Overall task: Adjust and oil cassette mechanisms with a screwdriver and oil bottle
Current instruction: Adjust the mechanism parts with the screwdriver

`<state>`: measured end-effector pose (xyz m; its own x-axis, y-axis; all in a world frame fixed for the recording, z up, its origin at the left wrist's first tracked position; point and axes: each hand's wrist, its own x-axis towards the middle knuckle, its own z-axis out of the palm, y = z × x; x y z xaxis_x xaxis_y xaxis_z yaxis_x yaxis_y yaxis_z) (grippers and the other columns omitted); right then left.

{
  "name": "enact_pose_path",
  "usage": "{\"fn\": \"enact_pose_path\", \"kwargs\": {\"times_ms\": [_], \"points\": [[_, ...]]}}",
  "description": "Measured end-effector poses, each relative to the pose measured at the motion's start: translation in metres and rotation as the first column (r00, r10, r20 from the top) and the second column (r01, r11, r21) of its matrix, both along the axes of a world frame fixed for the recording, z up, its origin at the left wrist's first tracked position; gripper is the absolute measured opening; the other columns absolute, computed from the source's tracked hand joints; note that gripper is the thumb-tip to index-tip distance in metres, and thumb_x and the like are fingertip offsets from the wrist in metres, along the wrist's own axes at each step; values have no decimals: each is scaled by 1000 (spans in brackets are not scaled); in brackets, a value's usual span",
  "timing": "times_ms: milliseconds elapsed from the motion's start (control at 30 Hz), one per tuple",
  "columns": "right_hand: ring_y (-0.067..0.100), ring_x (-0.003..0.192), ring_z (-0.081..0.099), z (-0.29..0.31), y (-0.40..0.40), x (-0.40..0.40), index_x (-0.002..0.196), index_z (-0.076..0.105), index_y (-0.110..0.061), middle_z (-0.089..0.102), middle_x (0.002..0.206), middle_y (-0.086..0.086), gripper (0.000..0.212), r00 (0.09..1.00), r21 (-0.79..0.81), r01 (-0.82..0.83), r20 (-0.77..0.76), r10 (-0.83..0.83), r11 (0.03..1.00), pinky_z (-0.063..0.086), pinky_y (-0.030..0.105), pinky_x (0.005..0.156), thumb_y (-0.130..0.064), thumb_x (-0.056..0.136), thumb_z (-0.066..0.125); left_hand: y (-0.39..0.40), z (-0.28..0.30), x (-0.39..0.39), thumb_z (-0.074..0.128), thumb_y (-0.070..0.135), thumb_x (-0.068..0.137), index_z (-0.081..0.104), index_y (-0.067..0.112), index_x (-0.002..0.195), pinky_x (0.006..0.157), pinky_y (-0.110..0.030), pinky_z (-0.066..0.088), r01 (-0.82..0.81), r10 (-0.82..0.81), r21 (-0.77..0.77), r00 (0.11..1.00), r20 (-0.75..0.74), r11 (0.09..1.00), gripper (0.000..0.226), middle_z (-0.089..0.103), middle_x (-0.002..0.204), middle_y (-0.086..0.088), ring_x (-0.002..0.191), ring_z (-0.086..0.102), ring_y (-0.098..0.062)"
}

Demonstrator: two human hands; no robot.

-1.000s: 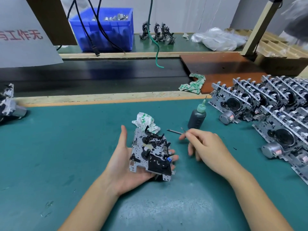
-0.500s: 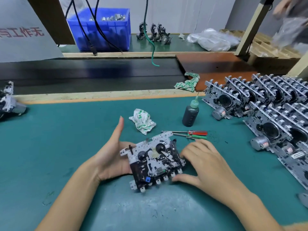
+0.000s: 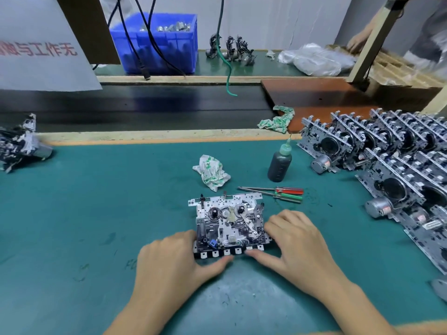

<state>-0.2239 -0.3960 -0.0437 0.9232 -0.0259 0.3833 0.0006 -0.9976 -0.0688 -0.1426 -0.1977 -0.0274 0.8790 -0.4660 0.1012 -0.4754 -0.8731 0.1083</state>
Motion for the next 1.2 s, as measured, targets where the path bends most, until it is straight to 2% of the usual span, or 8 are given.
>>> {"fn": "enact_pose_path", "kwargs": {"times_ms": [100,167,400,533,667,833,1067,1200], "points": [[20,65,53,-2,0,-1,61,56,-16,53,63,-6,50,1000,3,-6,10,6,1000,34,28,73,-62,79,46,-1,-6,0,36,83,53,47,21,46,38,-20,19,70,-67,-155,997,26,985,63,49,39,0,37,54,-18],[20,66,51,-3,-3,-3,61,54,-15,51,62,-5,50,999,19,-43,5,43,999,36,28,75,-64,74,52,-2,-9,0,41,79,52,49,19,40,35,-19,25,65,-56,-198,997,48,978,62,44,33,-2,30,49,-21],[21,59,50,-8,-4,-2,55,50,-14,48,56,-3,48,991,3,-6,131,6,1000,34,27,69,-58,74,52,8,-16,11,45,84,55,32,24,50,33,-25,35,286,-269,-293,958,99,912,62,44,38,8,33,46,-12],[18,63,49,-9,-8,-3,58,51,-16,49,60,-6,50,994,27,-23,107,20,999,35,27,73,-64,72,52,9,-20,13,49,70,66,39,20,48,32,-24,34,346,-316,-293,937,148,891,54,43,38,7,32,44,-14],[17,63,46,-8,-9,-3,59,48,-16,47,61,-6,52,994,69,-75,85,69,995,39,29,79,-65,71,57,7,-20,13,48,62,72,37,17,45,33,-20,24,341,-283,-273,931,230,900,54,38,35,2,29,40,-18],[20,62,51,-10,-7,-5,58,51,-14,49,59,-3,47,992,36,-57,119,52,998,36,26,75,-57,76,54,9,-18,14,45,77,67,39,18,48,32,-25,30,366,-323,-278,927,188,888,62,43,38,6,32,45,-16],[20,64,49,-10,-7,-7,59,50,-14,49,60,-3,52,992,70,-90,93,84,993,38,28,78,-63,71,58,-3,-19,2,46,76,58,40,15,42,34,-23,29,168,-132,-323,983,131,931,63,40,32,0,29,46,-21],[20,61,51,-11,-4,-6,56,51,-13,50,58,-2,51,988,22,-46,148,42,999,35,26,72,-59,77,52,4,-20,11,45,83,56,43,18,44,34,-25,32,269,-239,-321,962,131,908,66,44,34,2,32,48,-20]]}}
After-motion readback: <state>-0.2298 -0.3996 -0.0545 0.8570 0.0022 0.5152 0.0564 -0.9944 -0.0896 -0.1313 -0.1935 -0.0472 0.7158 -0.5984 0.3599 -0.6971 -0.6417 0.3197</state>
